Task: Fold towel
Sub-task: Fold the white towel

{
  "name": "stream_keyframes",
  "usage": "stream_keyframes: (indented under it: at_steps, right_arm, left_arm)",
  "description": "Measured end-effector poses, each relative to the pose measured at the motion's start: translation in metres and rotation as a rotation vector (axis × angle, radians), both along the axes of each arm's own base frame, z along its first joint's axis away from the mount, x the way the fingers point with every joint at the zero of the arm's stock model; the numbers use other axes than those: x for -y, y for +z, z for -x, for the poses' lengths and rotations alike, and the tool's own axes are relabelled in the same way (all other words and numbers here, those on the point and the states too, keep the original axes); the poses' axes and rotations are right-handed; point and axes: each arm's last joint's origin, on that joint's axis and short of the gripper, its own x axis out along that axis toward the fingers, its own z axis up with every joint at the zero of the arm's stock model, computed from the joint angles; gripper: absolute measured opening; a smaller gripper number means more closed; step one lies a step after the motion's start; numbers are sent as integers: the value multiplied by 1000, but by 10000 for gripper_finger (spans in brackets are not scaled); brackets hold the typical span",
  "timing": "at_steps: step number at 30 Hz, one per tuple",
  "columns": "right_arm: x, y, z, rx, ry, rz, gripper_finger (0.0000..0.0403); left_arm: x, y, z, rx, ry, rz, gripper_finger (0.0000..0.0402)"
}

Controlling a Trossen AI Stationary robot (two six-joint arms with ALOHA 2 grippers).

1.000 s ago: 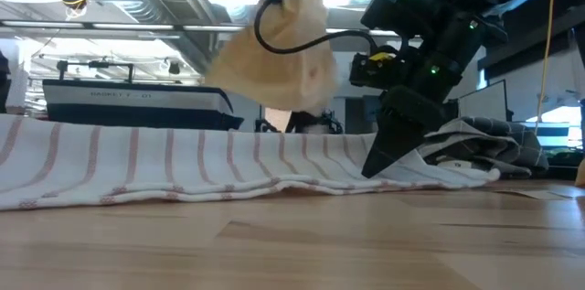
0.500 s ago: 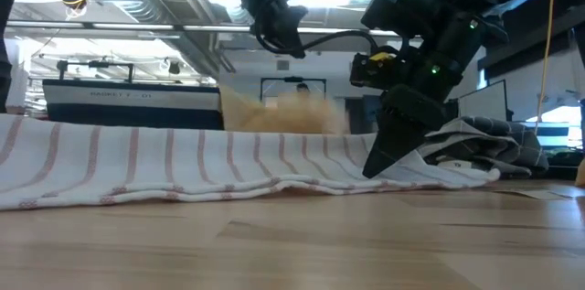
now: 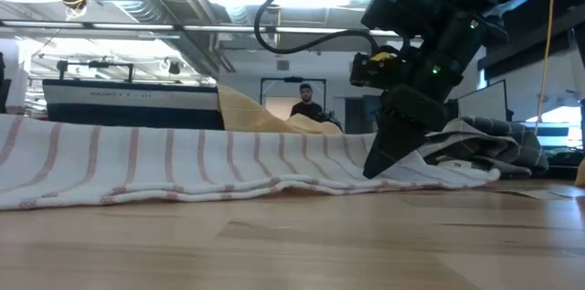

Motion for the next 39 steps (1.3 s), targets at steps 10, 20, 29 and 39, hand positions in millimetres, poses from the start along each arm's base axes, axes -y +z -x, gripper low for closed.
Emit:
stream_keyframes:
  at_steps: [10,20,29,39]
  right_arm:
    - [0,0,0,10,-66,-63,256]
    - [-11,1,0,48,-365,-396,256]
    - [-60,13,-2,80,-287,-520,256]
    - [-134,60,10,167,233,-389,256]
  left_arm:
    - [96,-145,29,-48,-43,206,133]
    - [105,-236,45,-360,47,234,133]
    - [109,-216,48,-385,108,261,133]
    - [169,-173,41,-87,-169,479,133]
